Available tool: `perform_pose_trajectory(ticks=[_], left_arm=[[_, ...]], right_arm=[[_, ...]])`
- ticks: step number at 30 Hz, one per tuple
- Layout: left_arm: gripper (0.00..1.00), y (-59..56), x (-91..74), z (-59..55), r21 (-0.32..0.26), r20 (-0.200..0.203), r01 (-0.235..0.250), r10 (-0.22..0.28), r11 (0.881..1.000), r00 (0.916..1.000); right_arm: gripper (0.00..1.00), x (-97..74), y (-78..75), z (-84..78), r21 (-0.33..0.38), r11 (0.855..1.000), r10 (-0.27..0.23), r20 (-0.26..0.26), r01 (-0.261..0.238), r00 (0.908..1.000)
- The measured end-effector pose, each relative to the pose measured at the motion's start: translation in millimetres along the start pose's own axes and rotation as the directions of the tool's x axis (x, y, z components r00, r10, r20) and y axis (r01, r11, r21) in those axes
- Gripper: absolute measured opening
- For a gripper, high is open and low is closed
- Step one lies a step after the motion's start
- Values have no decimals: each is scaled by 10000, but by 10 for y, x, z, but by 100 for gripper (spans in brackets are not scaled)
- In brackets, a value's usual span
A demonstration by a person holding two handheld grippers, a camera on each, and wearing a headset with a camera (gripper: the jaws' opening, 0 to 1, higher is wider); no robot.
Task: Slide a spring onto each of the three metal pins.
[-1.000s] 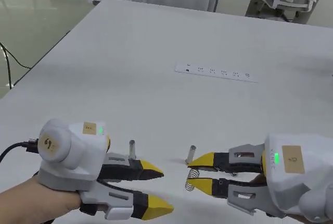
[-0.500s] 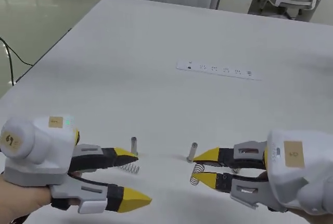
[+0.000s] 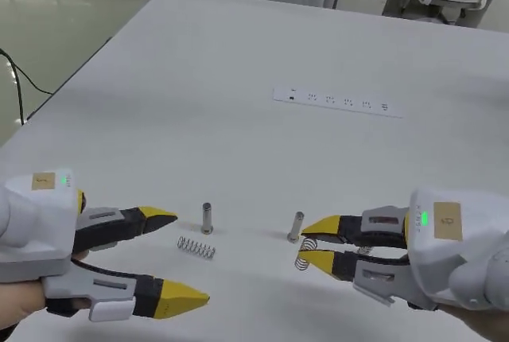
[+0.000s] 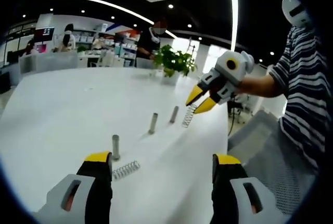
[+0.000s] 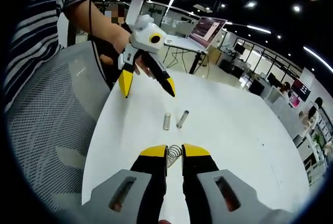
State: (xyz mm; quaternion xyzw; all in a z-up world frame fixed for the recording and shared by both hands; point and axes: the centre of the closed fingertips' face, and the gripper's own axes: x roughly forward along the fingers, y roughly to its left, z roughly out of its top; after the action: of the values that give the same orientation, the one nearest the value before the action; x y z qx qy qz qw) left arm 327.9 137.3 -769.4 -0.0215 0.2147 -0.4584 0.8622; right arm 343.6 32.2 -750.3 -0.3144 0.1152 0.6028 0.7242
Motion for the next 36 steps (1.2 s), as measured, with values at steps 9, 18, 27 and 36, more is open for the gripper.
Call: perform_pose_trajectory(ticks=[9,18,27,36], left_arm=[[93,123,-106,-13,157,191,-685,682,9975,9975],[98,212,-194,-51,-36,246,-1029,1030,9947,9944],[98,232,-227,-51,-183,318,-1177,1182,9929,9925],[97,238,-255,-52,-130,327,-1295,1298,9915,9910]], right_arm=[[7,2,-38,-25,109,9999,-68,-77,68,9999],[7,21,-112,-73,142,9995,-261,-236,265,9994],[7,18,-389,-66,797,9922,-954,-104,959,9954],[7,29,-585,-66,1191,9848,-1261,-84,1262,9920]])
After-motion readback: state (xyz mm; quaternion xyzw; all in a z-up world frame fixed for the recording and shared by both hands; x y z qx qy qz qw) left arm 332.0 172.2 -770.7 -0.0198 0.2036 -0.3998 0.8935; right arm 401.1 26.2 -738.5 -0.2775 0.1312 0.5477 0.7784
